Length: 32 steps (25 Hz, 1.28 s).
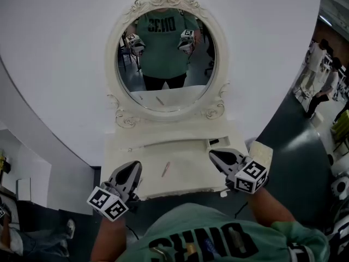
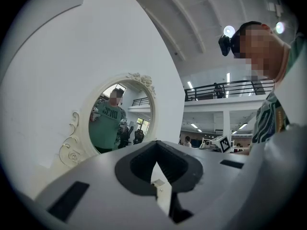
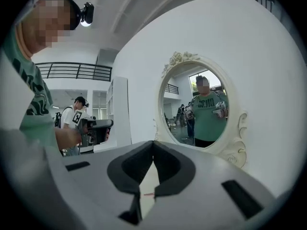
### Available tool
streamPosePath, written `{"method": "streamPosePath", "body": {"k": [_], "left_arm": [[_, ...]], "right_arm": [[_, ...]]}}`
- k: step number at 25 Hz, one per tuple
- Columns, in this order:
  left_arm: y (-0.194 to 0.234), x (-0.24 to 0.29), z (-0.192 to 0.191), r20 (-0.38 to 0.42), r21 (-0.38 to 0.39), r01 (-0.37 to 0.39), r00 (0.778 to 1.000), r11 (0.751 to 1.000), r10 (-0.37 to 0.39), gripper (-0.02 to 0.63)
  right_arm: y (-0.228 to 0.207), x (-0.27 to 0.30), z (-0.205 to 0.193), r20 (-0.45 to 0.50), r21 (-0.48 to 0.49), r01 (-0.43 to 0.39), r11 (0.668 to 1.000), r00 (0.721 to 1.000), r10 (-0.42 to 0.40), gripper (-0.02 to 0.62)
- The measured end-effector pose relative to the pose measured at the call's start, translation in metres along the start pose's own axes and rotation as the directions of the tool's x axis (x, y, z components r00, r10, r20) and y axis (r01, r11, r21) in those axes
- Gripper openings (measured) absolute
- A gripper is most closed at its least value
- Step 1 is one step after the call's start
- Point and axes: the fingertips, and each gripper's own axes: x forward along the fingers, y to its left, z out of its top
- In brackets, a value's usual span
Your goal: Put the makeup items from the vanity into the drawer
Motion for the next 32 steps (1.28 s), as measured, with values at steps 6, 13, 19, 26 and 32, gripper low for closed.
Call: {"method": "streamPosePath", "body": {"k": [6, 13, 19, 26, 32], "left_arm": [[-0.003, -0.003, -0.015, -0.008, -0.027, -0.004, 1.000, 1.000, 0.003, 0.008], [-0.011, -0.005, -0.022, -0.018, -0.036, 0.004, 1.000, 0.999, -0.004, 0.008], [-0.014, -0.008, -0.021, -0.020, -0.035, 0.009, 1.000, 0.999, -0.010, 0.008], [-0.018, -0.010, -0.023, -0.023, -0.042, 0.013, 1.000, 0.999, -0.014, 0.008], [-0.019, -0.010, -0.025, -0.025, -0.049, 0.016, 1.000, 0.999, -0.017, 0.008]], "right_arm": [[0.001, -0.002, -0.017, 0.014, 0.090, -0.024, 0.996, 1.000, 0.023, 0.011], [0.003, -0.006, -0.014, 0.027, 0.085, -0.024, 0.996, 0.999, 0.022, 0.011], [0.005, -0.009, -0.015, 0.026, 0.076, -0.020, 0.997, 0.999, 0.018, 0.011], [0.006, -0.014, -0.011, 0.030, 0.074, -0.013, 0.997, 0.999, 0.011, 0.009], [0.006, -0.014, -0.015, 0.005, 0.051, -0.008, 0.999, 1.000, 0.008, 0.009]]}}
